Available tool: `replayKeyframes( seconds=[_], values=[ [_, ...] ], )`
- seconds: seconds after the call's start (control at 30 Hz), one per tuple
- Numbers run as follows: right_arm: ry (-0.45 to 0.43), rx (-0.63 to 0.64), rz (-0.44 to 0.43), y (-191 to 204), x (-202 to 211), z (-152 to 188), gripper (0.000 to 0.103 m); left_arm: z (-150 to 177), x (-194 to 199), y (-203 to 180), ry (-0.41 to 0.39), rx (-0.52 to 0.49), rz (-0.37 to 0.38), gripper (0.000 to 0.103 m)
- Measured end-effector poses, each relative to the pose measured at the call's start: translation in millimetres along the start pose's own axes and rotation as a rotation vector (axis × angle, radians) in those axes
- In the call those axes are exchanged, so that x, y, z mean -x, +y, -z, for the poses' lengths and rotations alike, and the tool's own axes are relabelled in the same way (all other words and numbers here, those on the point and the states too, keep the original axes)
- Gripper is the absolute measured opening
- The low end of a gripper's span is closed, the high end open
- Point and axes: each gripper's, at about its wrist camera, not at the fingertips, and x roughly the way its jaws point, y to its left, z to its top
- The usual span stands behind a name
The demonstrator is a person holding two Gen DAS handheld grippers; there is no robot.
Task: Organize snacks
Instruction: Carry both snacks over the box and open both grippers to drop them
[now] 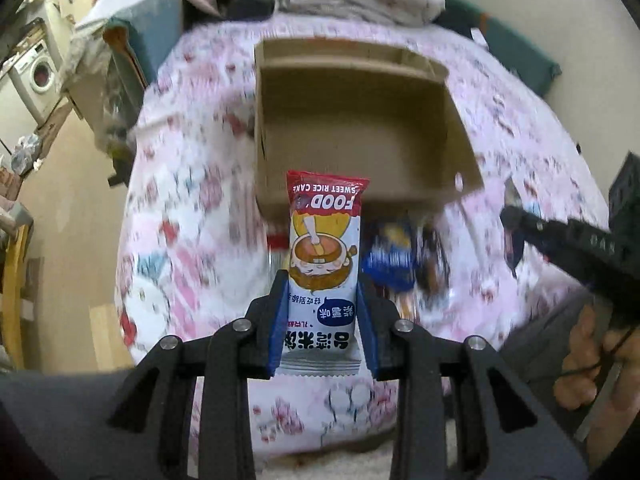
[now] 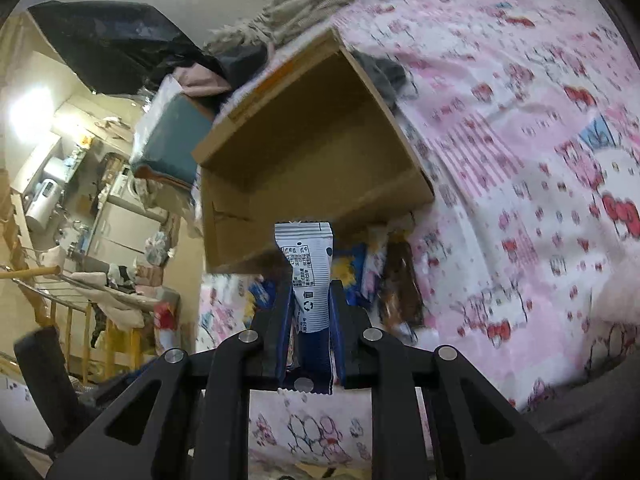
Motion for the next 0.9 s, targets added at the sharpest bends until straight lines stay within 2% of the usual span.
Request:
replayKeyframes(
  seconds=[0.17, 0.5, 0.9],
  values=[
    [-0.048, 0.037, -0.009, 9.8, -5.1, -22.7, 0.019, -33.7, -7.9, 6.3, -0.032, 0.024, 0.014, 0.028],
    [-0.069, 0.069, 0.018, 10.4, -36.4, -72.1, 0.019, -86.4, -38.2, 8.3, -0.058, 0.046, 0.0, 0.028],
    [-0.036, 0.092, 0.071, 7.3, -84.1, -110.3, 0.019, -120.2, -93.2, -4.9, -0.078, 0.032, -0.044, 0.028]
  ],
)
